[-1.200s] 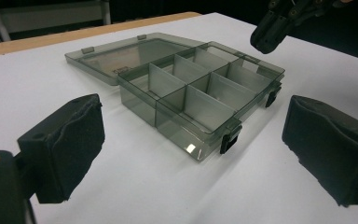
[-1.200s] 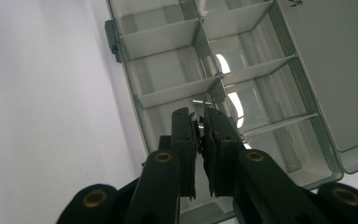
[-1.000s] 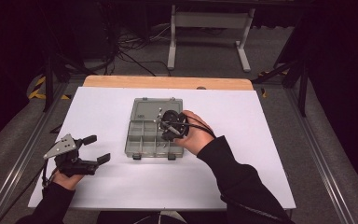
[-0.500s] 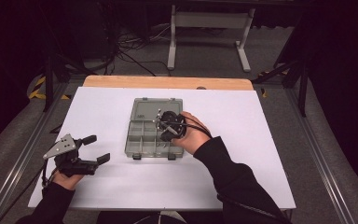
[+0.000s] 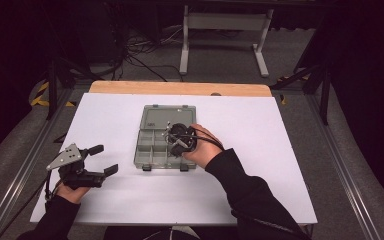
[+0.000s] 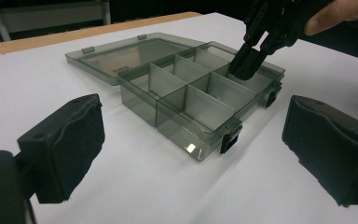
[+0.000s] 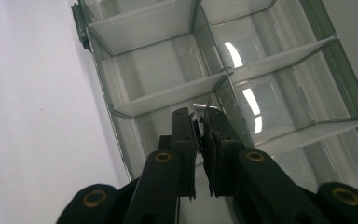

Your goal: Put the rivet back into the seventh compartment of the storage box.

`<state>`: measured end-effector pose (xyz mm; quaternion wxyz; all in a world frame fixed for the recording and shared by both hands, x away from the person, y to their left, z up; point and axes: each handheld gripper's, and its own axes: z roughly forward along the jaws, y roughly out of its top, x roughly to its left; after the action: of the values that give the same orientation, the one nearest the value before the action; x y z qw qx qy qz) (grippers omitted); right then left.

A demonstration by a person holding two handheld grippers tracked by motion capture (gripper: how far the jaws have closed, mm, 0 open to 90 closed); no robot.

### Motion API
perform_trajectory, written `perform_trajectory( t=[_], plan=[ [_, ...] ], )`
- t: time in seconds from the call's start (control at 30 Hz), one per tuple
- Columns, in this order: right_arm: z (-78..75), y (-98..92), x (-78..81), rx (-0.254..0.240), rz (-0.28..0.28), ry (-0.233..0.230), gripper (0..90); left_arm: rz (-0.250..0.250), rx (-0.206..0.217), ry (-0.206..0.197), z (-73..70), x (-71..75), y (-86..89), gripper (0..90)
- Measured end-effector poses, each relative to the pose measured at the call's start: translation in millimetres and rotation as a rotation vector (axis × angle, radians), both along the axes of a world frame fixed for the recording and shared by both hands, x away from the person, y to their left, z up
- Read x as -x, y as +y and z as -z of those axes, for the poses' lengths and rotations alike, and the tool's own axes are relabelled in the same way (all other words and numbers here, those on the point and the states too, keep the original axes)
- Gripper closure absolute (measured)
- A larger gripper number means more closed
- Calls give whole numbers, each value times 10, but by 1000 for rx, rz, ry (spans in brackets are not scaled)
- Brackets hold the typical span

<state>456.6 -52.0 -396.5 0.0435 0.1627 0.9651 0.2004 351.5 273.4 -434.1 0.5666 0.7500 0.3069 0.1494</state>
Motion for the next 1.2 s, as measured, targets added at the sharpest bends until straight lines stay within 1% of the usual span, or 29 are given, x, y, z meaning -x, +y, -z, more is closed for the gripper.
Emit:
perform_trajectory(
  t=[0.3,0.53,0.77,0.97,1.1,1.17,1.2],
  plan=[
    [97,41,16,18,-11,27,830,-2,2,1,2,-1,-2,61],
    [160,67,24,25,-21,37,830,1,3,2,0,1,-3,62],
    [167,89,43,36,-27,39,830,4,0,2,-3,9,-8,62],
    [182,87,50,37,-21,47,829,7,-4,-6,-6,6,-2,62],
    [178,95,62,34,-25,50,827,5,0,1,-3,8,-8,62],
    [173,99,65,30,-31,45,811,7,-4,4,-4,9,-6,62],
    [167,97,65,30,-34,36,790,7,-4,4,-4,10,-5,62]
  ],
)
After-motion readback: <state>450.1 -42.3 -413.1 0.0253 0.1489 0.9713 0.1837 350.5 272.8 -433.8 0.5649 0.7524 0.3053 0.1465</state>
